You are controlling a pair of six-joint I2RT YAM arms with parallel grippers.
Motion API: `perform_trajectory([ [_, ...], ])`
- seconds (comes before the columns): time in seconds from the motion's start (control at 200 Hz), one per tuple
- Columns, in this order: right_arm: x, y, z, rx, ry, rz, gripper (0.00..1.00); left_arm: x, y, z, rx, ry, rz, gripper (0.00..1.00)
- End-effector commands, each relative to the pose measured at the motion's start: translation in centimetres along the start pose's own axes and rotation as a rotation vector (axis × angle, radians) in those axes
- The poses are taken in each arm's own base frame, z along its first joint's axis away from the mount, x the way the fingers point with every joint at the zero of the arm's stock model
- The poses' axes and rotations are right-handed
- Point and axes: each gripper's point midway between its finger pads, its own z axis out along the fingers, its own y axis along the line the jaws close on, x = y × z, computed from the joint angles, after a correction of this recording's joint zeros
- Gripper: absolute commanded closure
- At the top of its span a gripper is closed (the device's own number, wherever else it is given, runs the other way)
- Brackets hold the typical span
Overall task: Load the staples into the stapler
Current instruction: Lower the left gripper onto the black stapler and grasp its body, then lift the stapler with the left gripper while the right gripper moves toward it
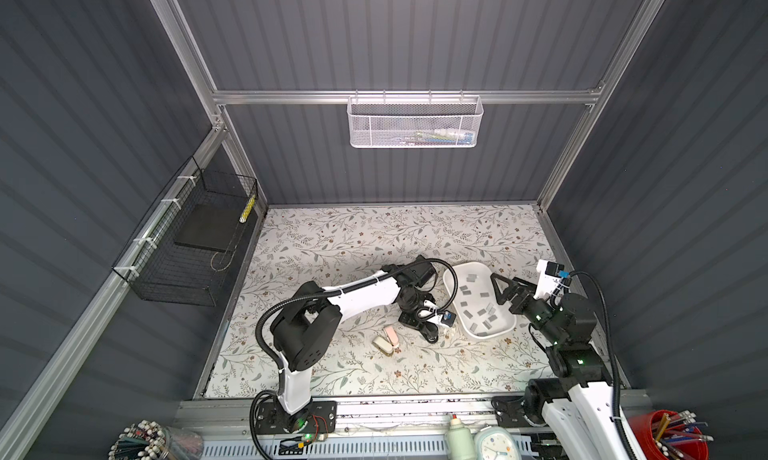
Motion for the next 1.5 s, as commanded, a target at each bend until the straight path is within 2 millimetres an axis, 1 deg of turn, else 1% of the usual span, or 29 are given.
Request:
perform_trajectory([
  [0.0, 0.0, 0.2, -0.1, -0.018, -0.005, -0.022, 0.01, -0.3, -0.3, 0.1, 0.035, 0.02, -0.006, 0.43],
  [0.025, 0.0, 0.2, -0.1, -0.016, -0.007, -0.023, 0.01, -0.2, -0.5, 0.3, 0.043, 0.022, -0.007, 0.43],
  [0.05, 0.1, 0.2, -0.1, -0.016, -0.005, -0.023, 0.01, 0.4, -0.5, 0.5, 0.04, 0.057, -0.008, 0.43],
  [0.095, 0.0, 0.2, -0.1, -0.016, -0.005, -0.023, 0.01, 0.7, -0.8, 0.9, 0.055, 0.07, -0.009, 0.43],
  [0.1, 0.0, 0.2, -0.1, -0.016, -0.005, -0.023, 0.01, 0.4, -0.2, 0.7, 0.042, 0.065, -0.004, 0.43],
  [0.11, 0.0, 0.2, -0.1, -0.016, -0.004, -0.023, 0.01, 0.2, 0.2, 0.5, 0.033, 0.063, 0.0, 0.43],
  [0.14, 0.1, 0.2, -0.1, -0.018, -0.004, -0.024, 0.01, 0.2, 0.2, 0.6, 0.037, 0.067, 0.001, 0.43],
  [0.285, 0.1, 0.2, -0.1, -0.018, -0.003, -0.023, 0.01, 0.1, -0.2, 1.0, 0.071, 0.073, 0.004, 0.47],
  [0.385, 0.1, 0.2, -0.1, -0.019, -0.003, -0.021, 0.01, 0.0, -0.3, 1.2, 0.097, 0.075, 0.004, 0.49],
  [0.685, 0.2, 0.2, -0.1, -0.02, -0.001, -0.021, 0.01, 0.1, -0.7, 2.0, 0.146, 0.106, 0.013, 0.49],
  [0.765, 0.2, 0.2, -0.1, -0.018, -0.002, -0.022, 0.01, 0.1, -0.7, 2.2, 0.155, 0.109, 0.014, 0.5],
  [0.825, 0.1, 0.2, -0.1, -0.019, -0.003, -0.023, 0.01, -0.1, -0.8, 2.3, 0.163, 0.106, 0.017, 0.54],
  [0.9, 0.2, 0.2, -0.1, -0.019, -0.002, -0.022, 0.01, -0.4, -0.7, 2.2, 0.168, 0.098, 0.021, 0.62],
  [0.996, 0.2, 0.1, 0.0, -0.014, -0.002, -0.022, 0.01, -0.8, -0.7, 2.0, 0.171, 0.084, 0.026, 0.77],
  [1.031, 0.1, 0.1, 0.0, -0.015, -0.004, -0.022, 0.01, -0.9, -0.6, 1.8, 0.171, 0.083, 0.025, 0.84],
  [1.051, 0.1, 0.1, 0.0, -0.014, -0.004, -0.023, 0.01, -0.9, -0.6, 1.8, 0.171, 0.085, 0.026, 0.89],
  [1.101, 0.1, 0.1, 0.0, -0.011, -0.004, -0.023, 0.01, -1.1, -0.3, 1.4, 0.165, 0.09, 0.017, 1.0],
  [1.181, -0.1, -0.1, 0.0, 0.002, -0.01, -0.022, 0.01, -0.8, 0.3, 0.8, 0.127, 0.109, -0.003, 1.0],
  [1.281, -0.3, -0.4, 0.0, 0.024, -0.013, -0.019, 0.01, -0.6, 2.0, -0.5, -0.007, 0.133, -0.022, 1.0],
  [1.296, -0.4, -0.4, 0.1, 0.025, -0.012, -0.019, 0.01, -0.6, 2.3, -0.9, -0.03, 0.13, -0.023, 1.0],
  [1.316, -0.7, -1.0, 0.1, 0.061, -0.03, -0.015, 0.01, -0.7, 2.6, -1.4, -0.061, 0.127, -0.028, 1.0],
  [1.371, -1.0, -1.4, 0.2, 0.088, -0.033, -0.005, 0.01, -1.0, 3.6, -2.9, -0.15, 0.101, -0.046, 1.0],
  [1.421, -1.4, -1.8, 0.2, 0.124, -0.029, 0.005, 0.01, -1.3, 4.6, -4.9, -0.237, 0.064, -0.072, 1.0],
  [1.446, -1.5, -2.1, 0.3, 0.15, -0.012, 0.014, 0.01, -1.8, 5.5, -6.2, -0.292, 0.041, -0.086, 1.0],
  [1.461, -1.5, -2.2, 0.3, 0.156, -0.007, 0.016, 0.01, -1.3, 5.0, -6.1, -0.298, 0.043, -0.108, 1.0],
  [1.496, -1.6, -2.1, 0.3, 0.168, 0.013, 0.023, 0.01, -1.4, 5.8, -7.6, -0.37, 0.023, -0.143, 1.0],
])
